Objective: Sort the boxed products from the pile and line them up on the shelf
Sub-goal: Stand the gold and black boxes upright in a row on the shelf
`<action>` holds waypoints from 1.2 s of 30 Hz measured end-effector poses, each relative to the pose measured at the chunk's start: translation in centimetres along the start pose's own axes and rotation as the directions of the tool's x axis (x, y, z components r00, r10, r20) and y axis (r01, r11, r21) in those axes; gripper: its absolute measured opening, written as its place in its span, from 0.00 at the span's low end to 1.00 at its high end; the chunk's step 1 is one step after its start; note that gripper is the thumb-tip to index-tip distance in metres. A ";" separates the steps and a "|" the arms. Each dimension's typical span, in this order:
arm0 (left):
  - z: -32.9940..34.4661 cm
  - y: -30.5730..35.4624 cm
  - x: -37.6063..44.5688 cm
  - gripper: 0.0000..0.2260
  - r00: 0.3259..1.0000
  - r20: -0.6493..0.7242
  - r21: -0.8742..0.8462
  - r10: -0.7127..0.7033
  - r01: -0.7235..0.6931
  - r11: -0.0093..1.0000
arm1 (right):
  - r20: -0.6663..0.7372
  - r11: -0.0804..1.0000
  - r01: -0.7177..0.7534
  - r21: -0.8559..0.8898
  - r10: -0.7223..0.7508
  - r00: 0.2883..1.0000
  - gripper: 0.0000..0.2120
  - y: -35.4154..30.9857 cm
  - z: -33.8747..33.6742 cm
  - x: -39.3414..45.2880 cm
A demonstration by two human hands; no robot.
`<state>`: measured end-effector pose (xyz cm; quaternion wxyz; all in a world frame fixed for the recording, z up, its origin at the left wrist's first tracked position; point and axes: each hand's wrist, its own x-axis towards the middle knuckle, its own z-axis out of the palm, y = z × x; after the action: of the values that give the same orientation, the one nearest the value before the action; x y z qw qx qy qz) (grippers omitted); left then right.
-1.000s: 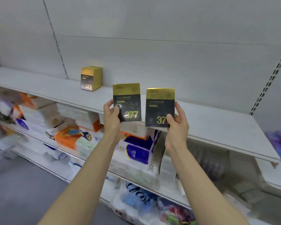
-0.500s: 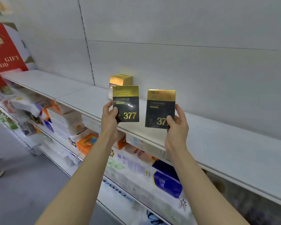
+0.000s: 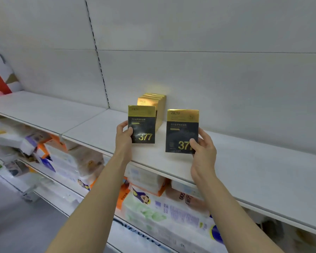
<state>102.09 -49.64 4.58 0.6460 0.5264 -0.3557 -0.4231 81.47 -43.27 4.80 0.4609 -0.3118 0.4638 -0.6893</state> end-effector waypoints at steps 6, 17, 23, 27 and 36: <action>-0.9 0.2 7.1 0.14 0.983 0.158 0.142 -0.094 0.072 0.987 | -0.116 0.999 0.031 0.045 -0.026 0.993 0.20 2.1 5.4 0.5; -0.5 -0.5 10.8 0.15 0.949 0.310 0.217 -0.052 -0.017 0.976 | -0.203 0.999 0.047 0.020 -0.042 0.978 0.19 5.7 12.9 1.2; -1.0 0.3 10.8 0.19 0.898 0.440 0.191 0.013 -0.108 0.976 | -0.282 0.983 0.116 -0.141 -0.153 0.947 0.21 7.7 16.0 2.9; -1.3 0.3 10.1 0.16 0.822 0.565 0.262 0.070 -0.259 0.930 | -0.227 0.896 0.131 -0.424 -0.245 0.943 0.18 8.6 17.1 3.4; -1.3 0.4 11.5 0.16 0.835 0.550 0.298 0.032 -0.232 0.926 | -0.137 0.736 0.094 -0.670 -0.247 0.959 0.14 8.2 18.4 4.3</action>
<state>107.81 -59.70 4.86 0.4440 0.4682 -0.6275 -0.4359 98.47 -54.88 4.08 0.2030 -0.4180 0.6929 -0.5513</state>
